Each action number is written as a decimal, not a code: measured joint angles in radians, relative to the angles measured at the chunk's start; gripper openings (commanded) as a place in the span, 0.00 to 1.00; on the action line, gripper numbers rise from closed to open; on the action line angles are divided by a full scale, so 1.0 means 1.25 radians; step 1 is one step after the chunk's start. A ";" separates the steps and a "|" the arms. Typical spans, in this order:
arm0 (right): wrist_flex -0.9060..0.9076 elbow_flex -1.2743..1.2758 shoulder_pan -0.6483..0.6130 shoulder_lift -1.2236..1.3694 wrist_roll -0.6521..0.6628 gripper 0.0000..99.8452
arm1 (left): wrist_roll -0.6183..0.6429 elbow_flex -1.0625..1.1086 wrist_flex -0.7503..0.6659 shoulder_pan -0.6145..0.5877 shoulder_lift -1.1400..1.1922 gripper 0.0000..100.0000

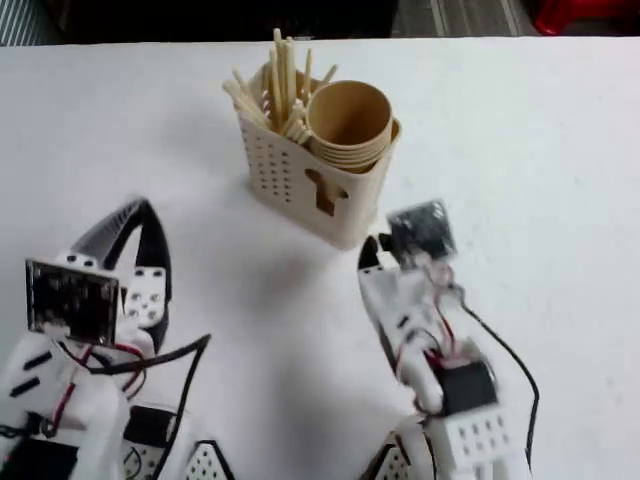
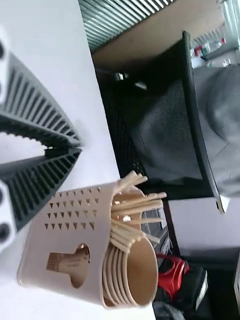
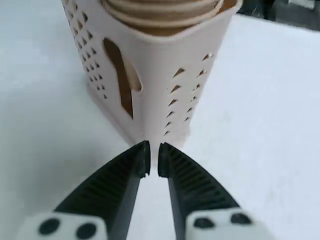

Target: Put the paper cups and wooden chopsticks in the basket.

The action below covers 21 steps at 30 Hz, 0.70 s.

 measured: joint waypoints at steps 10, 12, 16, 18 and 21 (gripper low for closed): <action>0.141 0.004 0.015 -0.231 0.000 0.05 | -0.087 0.180 0.000 -0.029 -0.211 0.02; 0.141 0.015 0.036 -0.231 0.000 0.05 | -0.114 0.220 0.000 -0.029 -0.244 0.02; 0.141 0.068 0.038 -0.231 0.000 0.04 | -0.126 0.311 0.000 -0.029 -0.255 0.02; 0.141 0.112 0.037 -0.231 0.000 0.04 | -0.126 0.357 0.000 -0.029 -0.255 0.02; 0.141 0.177 0.037 -0.225 0.000 0.04 | -0.126 0.433 0.000 -0.029 -0.255 0.02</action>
